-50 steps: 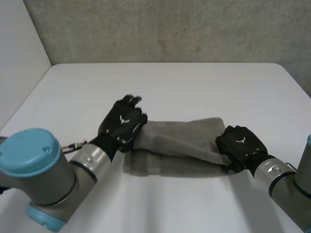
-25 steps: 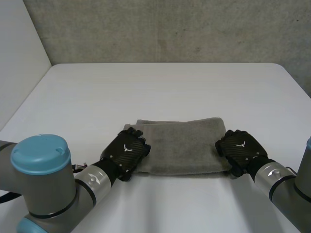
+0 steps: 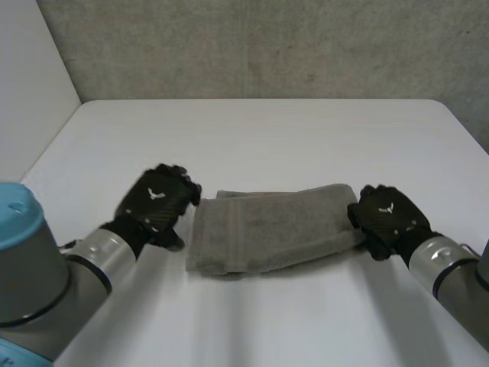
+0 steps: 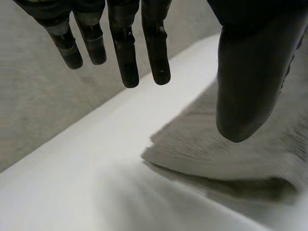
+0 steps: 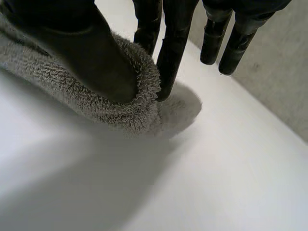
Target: Fold the towel.
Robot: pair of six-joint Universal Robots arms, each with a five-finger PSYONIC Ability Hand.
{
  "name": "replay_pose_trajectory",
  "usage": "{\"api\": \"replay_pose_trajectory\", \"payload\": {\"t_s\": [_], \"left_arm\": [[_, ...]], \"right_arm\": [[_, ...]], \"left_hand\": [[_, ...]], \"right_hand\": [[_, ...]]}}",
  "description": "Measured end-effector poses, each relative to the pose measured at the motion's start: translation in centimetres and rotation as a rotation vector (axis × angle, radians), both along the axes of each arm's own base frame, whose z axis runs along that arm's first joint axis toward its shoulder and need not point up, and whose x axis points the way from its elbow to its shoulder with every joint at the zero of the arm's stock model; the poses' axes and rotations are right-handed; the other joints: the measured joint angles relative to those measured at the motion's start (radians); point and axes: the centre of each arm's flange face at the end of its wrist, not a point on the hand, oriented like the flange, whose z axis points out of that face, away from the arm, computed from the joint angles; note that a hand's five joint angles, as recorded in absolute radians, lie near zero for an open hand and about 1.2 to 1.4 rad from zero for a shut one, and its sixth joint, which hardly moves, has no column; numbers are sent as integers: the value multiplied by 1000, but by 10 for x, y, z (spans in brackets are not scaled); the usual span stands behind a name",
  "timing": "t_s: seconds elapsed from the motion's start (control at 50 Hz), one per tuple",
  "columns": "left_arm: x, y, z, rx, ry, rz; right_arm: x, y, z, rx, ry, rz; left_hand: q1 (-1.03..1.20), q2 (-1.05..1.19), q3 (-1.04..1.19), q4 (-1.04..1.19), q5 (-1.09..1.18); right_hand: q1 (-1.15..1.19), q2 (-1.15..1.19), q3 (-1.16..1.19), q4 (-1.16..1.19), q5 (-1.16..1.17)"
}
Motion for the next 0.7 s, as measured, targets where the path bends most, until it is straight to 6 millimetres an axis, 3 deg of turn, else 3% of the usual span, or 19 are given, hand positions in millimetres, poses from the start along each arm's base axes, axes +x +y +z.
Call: {"api": "replay_pose_trajectory", "payload": {"t_s": [0.08,0.22,0.28,0.4,0.54,0.62,0.7], "left_arm": [[11,-11,13,-12,59,55],[29,-29,33,-45,148,142],[35,-35,37,-40,181,170],[43,-42,37,-9,238,208],[43,-43,36,5,251,213],[42,-43,36,4,251,208],[39,-45,39,-9,255,200]], "right_arm": [[20,2,21,-60,-12,69],[87,28,56,-201,-39,293],[111,41,58,-231,-45,372],[166,71,36,-226,-49,543],[196,94,-6,-158,-29,650],[199,97,-13,-147,-31,655],[194,93,0,-159,-60,625]], "left_hand": [[-28,-27,0,0,-25],[-77,-81,0,0,-80],[-117,-123,0,0,-128],[-135,-144,0,0,-156],[-136,-149,0,0,-160],[-141,-154,0,0,-167],[-155,-178,0,0,-186]], "right_hand": [[0,0,0,0,3],[3,9,0,0,4],[6,9,0,0,4],[7,9,0,0,4],[15,10,0,0,4],[-324,-331,0,0,-348],[-658,-651,0,0,-705]]}}
